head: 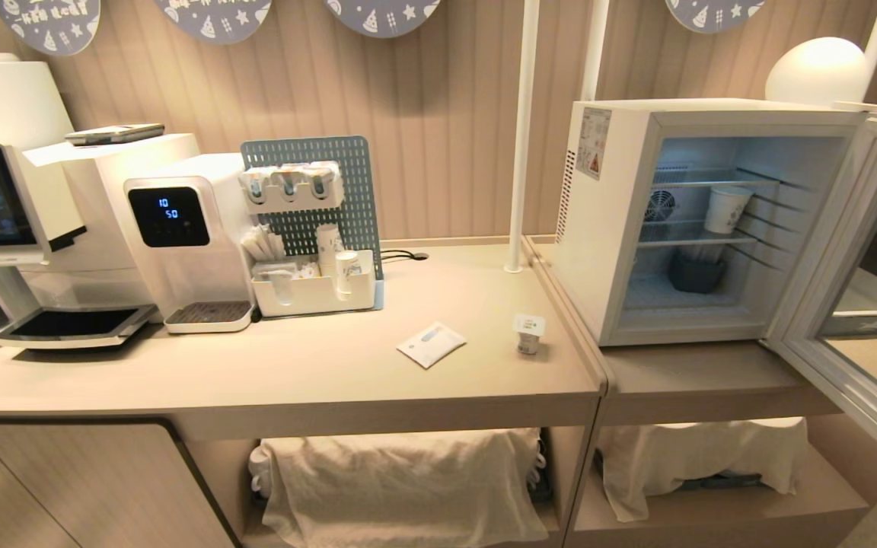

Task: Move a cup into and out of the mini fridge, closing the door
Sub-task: Put the yoghurt in the freezer

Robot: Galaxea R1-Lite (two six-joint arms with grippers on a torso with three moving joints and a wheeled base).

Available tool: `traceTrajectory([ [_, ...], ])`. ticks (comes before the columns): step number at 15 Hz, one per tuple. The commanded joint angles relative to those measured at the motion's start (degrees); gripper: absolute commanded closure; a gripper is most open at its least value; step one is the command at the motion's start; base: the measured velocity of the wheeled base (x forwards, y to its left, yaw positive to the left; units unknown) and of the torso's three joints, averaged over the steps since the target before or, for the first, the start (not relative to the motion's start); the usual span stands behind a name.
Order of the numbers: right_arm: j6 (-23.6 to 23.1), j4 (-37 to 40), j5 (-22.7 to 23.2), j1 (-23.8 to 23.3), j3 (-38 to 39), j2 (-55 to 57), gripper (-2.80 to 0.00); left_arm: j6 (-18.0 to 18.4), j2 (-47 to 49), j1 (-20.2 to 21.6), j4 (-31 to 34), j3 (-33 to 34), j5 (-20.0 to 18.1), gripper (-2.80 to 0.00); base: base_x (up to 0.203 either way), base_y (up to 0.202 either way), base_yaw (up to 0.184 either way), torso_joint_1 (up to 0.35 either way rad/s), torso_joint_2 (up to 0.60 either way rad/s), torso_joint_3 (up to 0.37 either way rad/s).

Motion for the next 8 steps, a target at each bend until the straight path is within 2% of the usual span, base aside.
traceTrajectory([
  [1,-0.02,0.02,0.05,0.01,0.0,0.08,0.0,0.19,0.02,-0.04,-0.07,-0.01,0.02,0.0,0.0,0.0,0.0,0.0,0.0,0.0],
  [3,-0.02,0.02,0.05,0.01,0.0,0.09,0.0,0.28,0.02,-0.04,-0.07,-0.01,0.02,0.0,0.048,-0.001,0.002,-0.004,-0.01,0.006],
  [8,-0.02,0.02,0.05,0.01,0.0,0.08,0.0,0.36,-0.06,-0.04,-0.07,-0.01,0.02,0.0,0.18,0.0,-0.002,0.004,0.0,0.004],
])
